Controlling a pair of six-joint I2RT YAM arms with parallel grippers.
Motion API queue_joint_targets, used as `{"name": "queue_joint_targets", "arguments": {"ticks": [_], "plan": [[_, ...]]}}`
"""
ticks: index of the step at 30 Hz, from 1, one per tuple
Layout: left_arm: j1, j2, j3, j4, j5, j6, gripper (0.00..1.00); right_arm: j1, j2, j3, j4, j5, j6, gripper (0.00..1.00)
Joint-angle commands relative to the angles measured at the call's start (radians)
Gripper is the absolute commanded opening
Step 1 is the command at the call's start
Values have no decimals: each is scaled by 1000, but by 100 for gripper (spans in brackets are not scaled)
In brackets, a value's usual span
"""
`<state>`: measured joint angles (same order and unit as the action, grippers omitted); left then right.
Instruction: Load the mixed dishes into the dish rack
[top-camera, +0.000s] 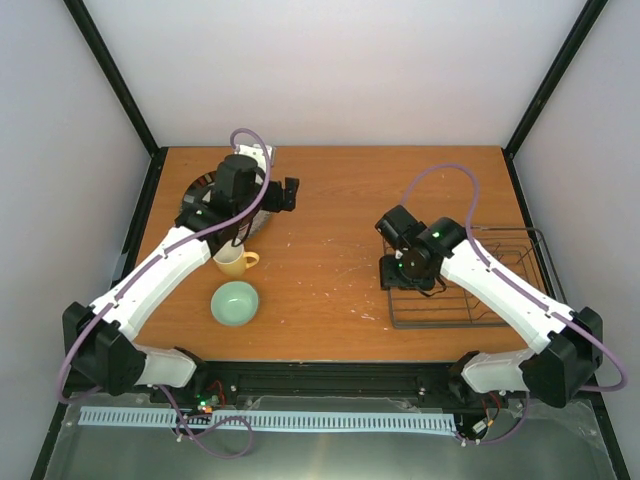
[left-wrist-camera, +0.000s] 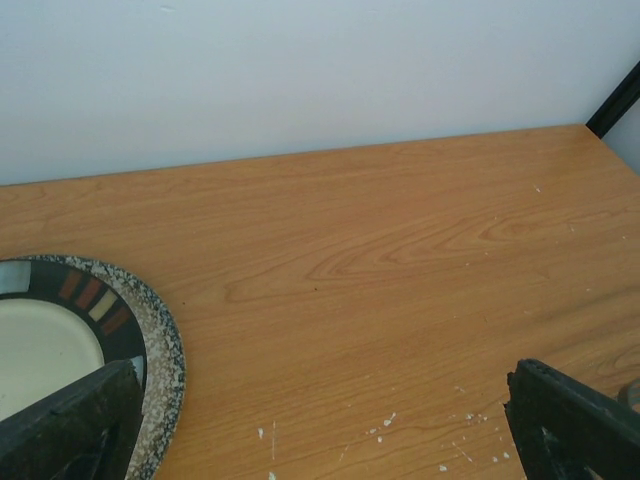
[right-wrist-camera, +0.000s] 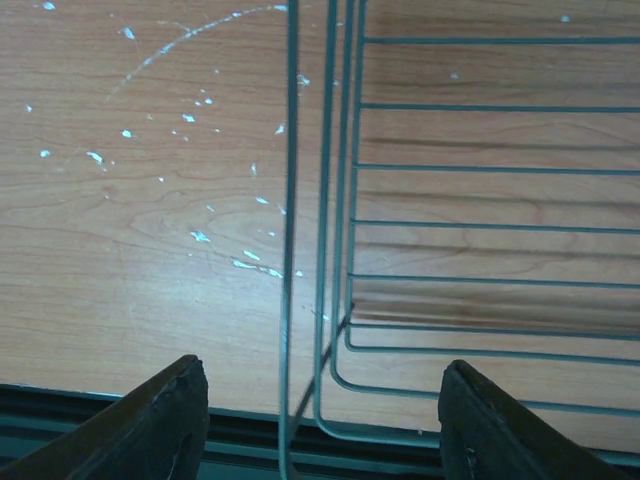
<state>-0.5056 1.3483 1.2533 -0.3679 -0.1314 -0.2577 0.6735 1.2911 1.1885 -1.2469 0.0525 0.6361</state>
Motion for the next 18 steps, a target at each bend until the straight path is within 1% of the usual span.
{"name": "queue_joint_targets", "arguments": {"ticks": [1, 6, 11, 16, 18], "plan": [[7, -55, -30, 4, 30, -28, 99, 0, 46, 3, 81, -43, 16, 63], [8, -68, -40, 7, 5, -15, 99, 0, 108, 7, 122, -14, -5, 62], [13, -72, -34, 2, -18, 11, 100, 0, 172, 24, 123, -3, -16, 60], [18, -79, -38, 5, -16, 12, 100, 0, 198, 34, 133, -4, -13, 55], [18, -78, -42, 6, -12, 9, 100, 1, 210, 33, 137, 0, -11, 50]]}}
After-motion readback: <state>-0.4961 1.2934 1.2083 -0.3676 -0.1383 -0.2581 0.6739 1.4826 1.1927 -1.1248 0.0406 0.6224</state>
